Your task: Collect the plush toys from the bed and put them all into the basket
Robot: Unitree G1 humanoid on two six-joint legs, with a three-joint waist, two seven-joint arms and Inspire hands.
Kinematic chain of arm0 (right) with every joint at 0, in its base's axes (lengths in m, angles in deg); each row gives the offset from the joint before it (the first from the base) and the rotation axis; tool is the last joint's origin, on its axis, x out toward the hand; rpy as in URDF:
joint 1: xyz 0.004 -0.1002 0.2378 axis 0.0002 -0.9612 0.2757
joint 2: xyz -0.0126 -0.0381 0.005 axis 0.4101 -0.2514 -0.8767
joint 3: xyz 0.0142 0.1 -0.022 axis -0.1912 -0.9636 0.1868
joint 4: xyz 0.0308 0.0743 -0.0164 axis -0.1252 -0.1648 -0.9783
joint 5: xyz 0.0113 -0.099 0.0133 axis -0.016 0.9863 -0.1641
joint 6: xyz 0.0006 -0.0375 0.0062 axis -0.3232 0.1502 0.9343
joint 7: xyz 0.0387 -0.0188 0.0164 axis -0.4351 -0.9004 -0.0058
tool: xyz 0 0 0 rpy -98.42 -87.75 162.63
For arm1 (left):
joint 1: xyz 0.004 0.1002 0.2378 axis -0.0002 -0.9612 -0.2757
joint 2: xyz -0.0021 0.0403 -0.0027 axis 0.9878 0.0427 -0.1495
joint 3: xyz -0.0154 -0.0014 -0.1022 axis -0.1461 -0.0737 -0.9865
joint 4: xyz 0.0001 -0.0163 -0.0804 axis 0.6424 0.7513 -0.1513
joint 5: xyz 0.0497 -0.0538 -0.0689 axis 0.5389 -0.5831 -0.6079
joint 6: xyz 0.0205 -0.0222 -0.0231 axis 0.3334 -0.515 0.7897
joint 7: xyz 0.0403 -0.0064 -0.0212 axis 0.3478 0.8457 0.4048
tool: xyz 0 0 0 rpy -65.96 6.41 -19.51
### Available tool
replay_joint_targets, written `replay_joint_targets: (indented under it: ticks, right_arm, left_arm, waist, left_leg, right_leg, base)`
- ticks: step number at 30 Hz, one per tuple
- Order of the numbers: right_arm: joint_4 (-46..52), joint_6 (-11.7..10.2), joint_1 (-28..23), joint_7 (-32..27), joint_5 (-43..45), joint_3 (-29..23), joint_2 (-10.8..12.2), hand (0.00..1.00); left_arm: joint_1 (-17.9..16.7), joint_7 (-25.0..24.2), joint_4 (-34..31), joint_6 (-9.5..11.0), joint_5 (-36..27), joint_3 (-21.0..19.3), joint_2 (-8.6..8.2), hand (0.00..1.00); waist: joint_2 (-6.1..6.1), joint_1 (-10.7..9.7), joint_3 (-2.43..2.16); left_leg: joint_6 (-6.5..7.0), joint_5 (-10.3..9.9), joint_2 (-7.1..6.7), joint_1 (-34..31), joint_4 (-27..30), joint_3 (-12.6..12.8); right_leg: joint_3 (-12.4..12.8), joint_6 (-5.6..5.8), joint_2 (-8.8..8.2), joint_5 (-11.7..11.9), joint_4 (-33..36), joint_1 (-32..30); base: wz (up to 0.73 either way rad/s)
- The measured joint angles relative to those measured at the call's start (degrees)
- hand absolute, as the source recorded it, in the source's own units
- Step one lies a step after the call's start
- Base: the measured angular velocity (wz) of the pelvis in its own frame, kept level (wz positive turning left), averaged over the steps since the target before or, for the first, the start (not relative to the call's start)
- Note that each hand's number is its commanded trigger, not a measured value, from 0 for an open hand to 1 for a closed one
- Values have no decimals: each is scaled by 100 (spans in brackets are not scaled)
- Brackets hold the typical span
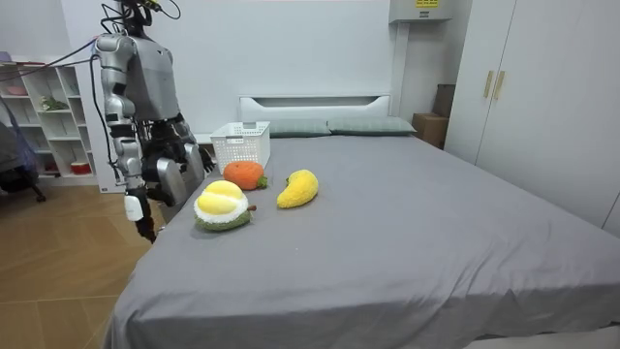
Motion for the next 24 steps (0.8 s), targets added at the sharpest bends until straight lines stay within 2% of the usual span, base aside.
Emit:
replay_joint_targets:
  ticks: [1, 2, 3, 7, 12, 17, 19, 24]
  right_arm:
    - [-22, 1, -45, -4, -84, -127, -7, 0]
    - [-23, 3, -75, -6, -132, -208, -9, 0]
    - [-23, 8, -153, -12, -228, -332, -19, 0]
    - [-18, 189, -294, -65, -339, -843, -40, 0]
    - [22, 240, -327, -292, -342, -1358, -129, 0]
    - [188, 248, -125, -575, -288, -1464, -325, 0]
    - [523, 230, -78, -726, -277, -1466, -376, 0]
    - [1319, 182, 118, -1016, 32, -1472, -436, 0]
  left_arm:
    - [-7, 0, -10, -40, 0, -118, 5, 0]
    - [-7, 0, -10, -55, 0, -151, 14, 0]
    - [-15, -1, -10, -62, -2, -184, 30, 0]
    - [-61, -27, -10, -78, 2, -369, 57, 0]
    - [-65, -48, -9, -119, 96, -573, 99, 0]
    - [-43, -48, -18, -150, 132, -615, 193, 0]
    - [-42, -48, -15, -157, 138, -619, 249, 0]
    - [-45, -48, -13, -154, 191, -576, 263, 0]
  waist:
    - [-30, -66, 6]
    - [-2, -86, -13]
    - [-48, -124, 10]
    - [-87, -226, 22]
    - [-183, -220, 21]
    - [-219, -201, 24]
    - [-238, -197, 20]
    - [-260, -189, 23]
  left_leg:
    - [-1, 1, -1, 2, 0, -6]
    - [-1, 1, -1, 3, 0, -7]
    - [-1, 1, -2, 7, -1, -14]
    - [-1, 1, -2, 47, -2, -14]
    - [-5, 3, -3, 132, 1, 8]
    - [-5, 5, -4, 98, 9, 38]
    - [-5, 5, -4, 76, 1, 40]
    - [-6, 5, -2, 58, -23, 57]
  right_leg:
    - [-15, -1, -1, 0, 6, 7]
    - [-17, -1, -2, 0, 6, 8]
    - [-17, -1, 0, 0, 6, 12]
    - [-15, -1, -2, 0, 15, 49]
    - [72, -6, -5, -16, 25, 93]
    - [123, 0, 3, -7, 31, 37]
    - [120, 0, 2, -6, 49, -3]
    - [115, 0, 11, -6, 36, -25]
  base:
    - [0]
    - [0]
    - [0]
    - [0]
    - [-4]
    - [-3]
    - [-2]
    - [0]
